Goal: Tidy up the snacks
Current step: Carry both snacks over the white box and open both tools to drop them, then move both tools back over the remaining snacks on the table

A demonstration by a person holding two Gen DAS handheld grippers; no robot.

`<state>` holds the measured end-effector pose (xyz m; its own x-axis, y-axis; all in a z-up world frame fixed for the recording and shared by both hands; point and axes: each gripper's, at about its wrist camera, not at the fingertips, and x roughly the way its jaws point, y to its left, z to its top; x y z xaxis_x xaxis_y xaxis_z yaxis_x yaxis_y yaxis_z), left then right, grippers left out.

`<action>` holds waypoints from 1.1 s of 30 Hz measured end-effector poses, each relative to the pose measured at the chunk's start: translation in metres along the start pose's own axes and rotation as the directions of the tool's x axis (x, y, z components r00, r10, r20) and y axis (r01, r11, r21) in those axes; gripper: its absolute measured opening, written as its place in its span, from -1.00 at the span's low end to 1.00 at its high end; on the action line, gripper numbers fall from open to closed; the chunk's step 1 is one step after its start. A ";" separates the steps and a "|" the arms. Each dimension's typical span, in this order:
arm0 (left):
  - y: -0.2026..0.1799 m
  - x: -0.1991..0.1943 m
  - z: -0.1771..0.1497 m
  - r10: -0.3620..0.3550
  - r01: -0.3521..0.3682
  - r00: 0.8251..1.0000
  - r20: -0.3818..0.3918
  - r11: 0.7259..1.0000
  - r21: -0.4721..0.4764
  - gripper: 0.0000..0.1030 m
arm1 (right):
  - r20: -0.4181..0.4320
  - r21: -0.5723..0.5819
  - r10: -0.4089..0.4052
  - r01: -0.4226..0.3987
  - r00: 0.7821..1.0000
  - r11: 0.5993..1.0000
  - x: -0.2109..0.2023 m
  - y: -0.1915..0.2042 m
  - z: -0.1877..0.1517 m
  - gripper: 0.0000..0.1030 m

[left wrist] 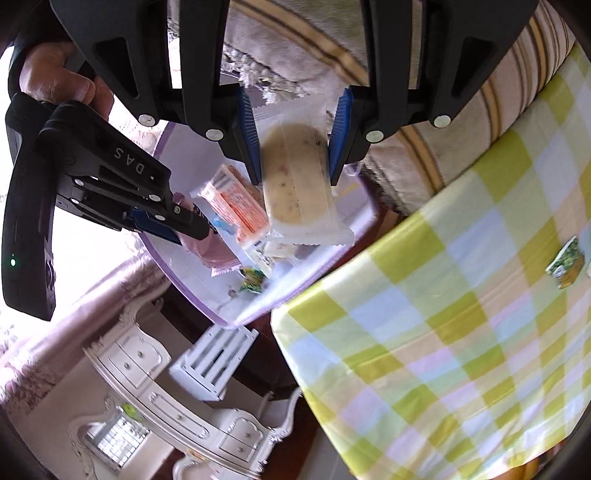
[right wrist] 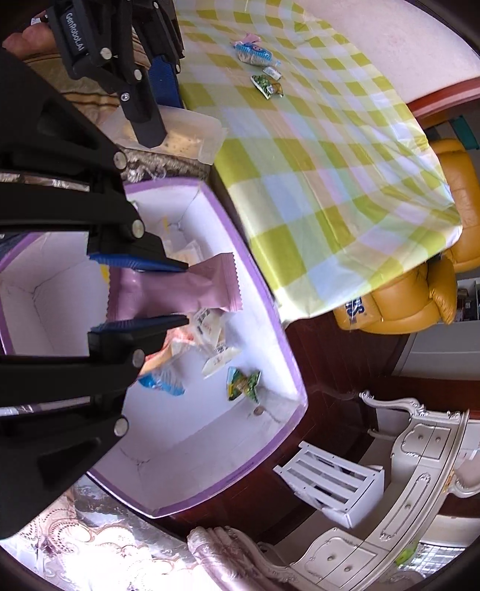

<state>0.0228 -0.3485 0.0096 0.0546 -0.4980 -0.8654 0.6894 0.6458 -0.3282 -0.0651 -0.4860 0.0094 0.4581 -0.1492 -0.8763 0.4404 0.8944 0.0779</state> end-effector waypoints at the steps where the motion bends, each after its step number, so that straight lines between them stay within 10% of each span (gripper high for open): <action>1: -0.008 0.006 0.000 -0.005 0.005 1.000 -0.022 1.000 0.019 -0.32 | -0.005 0.014 -0.012 0.012 1.000 1.000 0.001 -0.009 -0.003 -0.55; 16: -0.061 0.079 -0.017 -0.064 0.120 0.946 -0.318 0.980 0.161 -0.32 | -0.140 0.147 -0.122 0.142 0.983 0.979 0.038 -0.086 -0.049 -0.55; 33: -0.063 0.080 -0.016 -0.089 0.145 0.940 -0.328 0.978 0.151 -0.15 | -0.116 0.128 -0.179 0.193 0.977 0.973 0.034 -0.080 -0.045 -0.04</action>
<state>-0.0282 -0.4200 -0.0454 -0.2471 -0.3361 -0.9088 0.7909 0.4719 -0.3896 -0.1196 -0.5431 -0.0476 0.2794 -0.2570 -0.9251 0.6159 0.7872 -0.0327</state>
